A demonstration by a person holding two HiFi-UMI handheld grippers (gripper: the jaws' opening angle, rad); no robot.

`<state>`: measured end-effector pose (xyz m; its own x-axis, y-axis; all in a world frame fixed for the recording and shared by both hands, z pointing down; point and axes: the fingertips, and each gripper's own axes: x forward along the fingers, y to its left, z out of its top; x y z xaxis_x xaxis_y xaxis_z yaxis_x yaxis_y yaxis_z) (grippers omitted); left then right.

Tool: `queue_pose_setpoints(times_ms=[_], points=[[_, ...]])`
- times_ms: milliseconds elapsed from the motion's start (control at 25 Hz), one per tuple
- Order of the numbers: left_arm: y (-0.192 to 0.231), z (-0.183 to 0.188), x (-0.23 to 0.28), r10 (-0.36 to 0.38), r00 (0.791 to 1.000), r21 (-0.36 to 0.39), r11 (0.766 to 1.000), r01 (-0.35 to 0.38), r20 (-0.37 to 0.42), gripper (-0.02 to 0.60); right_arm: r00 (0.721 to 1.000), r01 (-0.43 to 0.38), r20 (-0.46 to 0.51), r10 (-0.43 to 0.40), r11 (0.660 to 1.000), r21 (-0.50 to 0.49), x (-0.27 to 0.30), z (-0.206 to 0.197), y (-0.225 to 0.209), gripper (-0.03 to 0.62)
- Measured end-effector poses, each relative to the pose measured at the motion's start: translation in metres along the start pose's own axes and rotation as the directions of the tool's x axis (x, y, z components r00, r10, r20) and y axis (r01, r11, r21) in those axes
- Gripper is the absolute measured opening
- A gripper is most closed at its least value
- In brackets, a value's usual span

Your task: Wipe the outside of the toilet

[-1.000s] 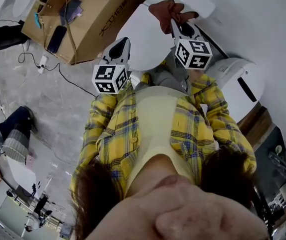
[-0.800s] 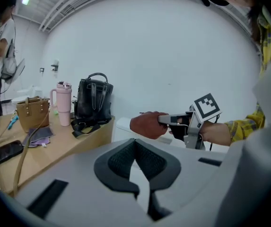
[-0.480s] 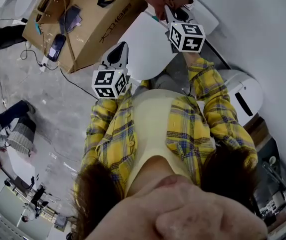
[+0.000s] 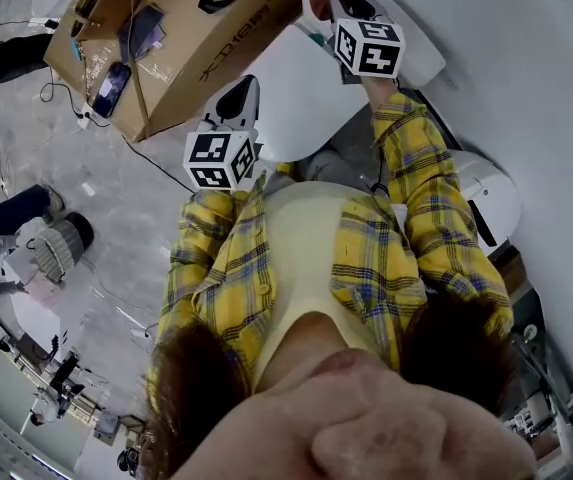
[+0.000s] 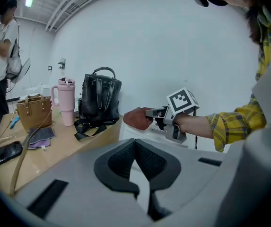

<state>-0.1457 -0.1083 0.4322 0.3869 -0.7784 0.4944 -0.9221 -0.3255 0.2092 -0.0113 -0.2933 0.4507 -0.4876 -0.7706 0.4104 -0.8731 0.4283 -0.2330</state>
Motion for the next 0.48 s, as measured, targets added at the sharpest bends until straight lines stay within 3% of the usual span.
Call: queue_pose_setpoints(times_ms=[240, 480], points=[[-0.003, 0.015, 0.020, -0.017, 1.000, -0.002, 1.000, 0.017, 0.018, 0.008, 0.995, 0.011, -0.101, -0.014, 1.000, -0.027, 0.021, -0.018, -0.013, 0.091], [-0.014, 0.021, 0.029, -0.046, 0.999, 0.016, 0.999, 0.046, 0.018, 0.008, 0.980, 0.076, -0.184, -0.073, 0.997, 0.006, 0.013, -0.038, -0.037, 0.091]])
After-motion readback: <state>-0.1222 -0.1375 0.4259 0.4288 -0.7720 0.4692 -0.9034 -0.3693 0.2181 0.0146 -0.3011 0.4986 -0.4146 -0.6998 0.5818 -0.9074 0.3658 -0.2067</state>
